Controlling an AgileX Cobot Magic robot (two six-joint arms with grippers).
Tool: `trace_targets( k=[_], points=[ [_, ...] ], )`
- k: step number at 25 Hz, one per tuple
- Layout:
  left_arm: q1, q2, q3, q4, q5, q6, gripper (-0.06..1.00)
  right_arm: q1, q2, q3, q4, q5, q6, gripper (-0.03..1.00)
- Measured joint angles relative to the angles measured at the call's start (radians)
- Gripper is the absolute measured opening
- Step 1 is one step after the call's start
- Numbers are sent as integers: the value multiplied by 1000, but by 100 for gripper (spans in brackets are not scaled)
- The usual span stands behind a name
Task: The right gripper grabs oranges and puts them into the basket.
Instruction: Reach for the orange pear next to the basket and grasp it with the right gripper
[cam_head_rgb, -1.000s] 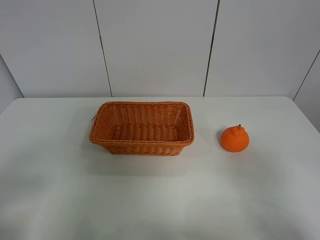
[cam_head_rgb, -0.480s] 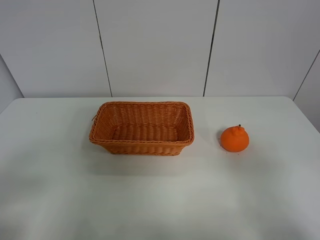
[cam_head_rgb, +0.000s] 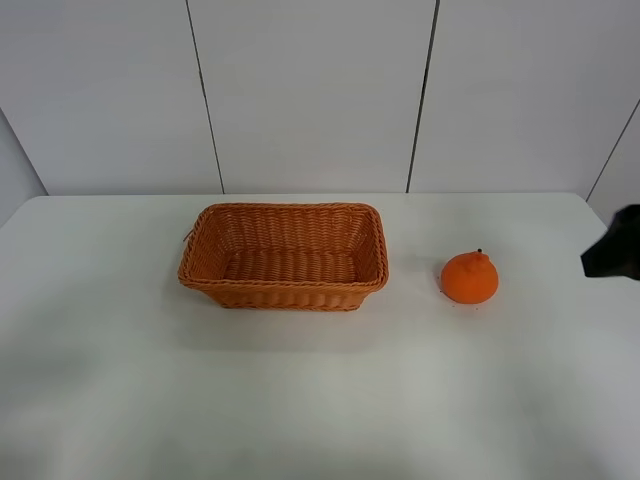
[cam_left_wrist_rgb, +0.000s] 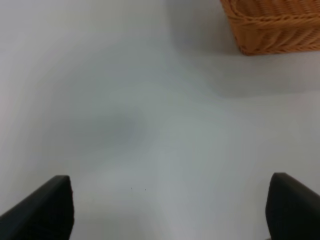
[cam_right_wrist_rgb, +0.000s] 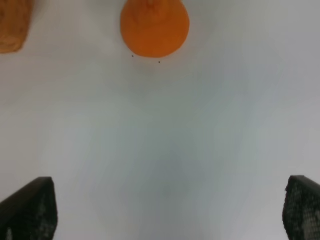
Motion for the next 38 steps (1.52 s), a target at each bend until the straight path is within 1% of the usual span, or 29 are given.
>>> trace_targets(
  k=[3, 9, 11, 14, 17, 20, 23, 27, 32, 38],
  points=[
    [0, 0, 0, 0, 0, 0, 88, 0, 207, -125, 0, 24, 0, 69],
    [0, 0, 0, 0, 0, 0, 88, 1, 549, -391, -5, 104, -15, 69],
    [0, 0, 0, 0, 0, 0, 88, 14, 639, -464, -7, 116, -20, 69],
    [0, 0, 0, 0, 0, 0, 88, 56, 737, -546, -16, 115, -34, 69],
    [0, 0, 0, 0, 0, 0, 88, 91, 810, -576, -18, 106, -42, 69],
    [0, 0, 0, 0, 0, 0, 88, 96, 864, -576, -17, 76, -43, 69],
    [0, 0, 0, 0, 0, 0, 88, 96, 910, -576, -23, 16, -41, 69],
    [0, 0, 0, 0, 0, 0, 88, 96, 978, -576, -22, -39, -38, 69],
    [0, 0, 0, 0, 0, 0, 88, 96, 1063, -576, -22, -54, -37, 69],
    [0, 0, 0, 0, 0, 0, 88, 96, 1093, -576, -23, -101, -34, 69]
  ],
)
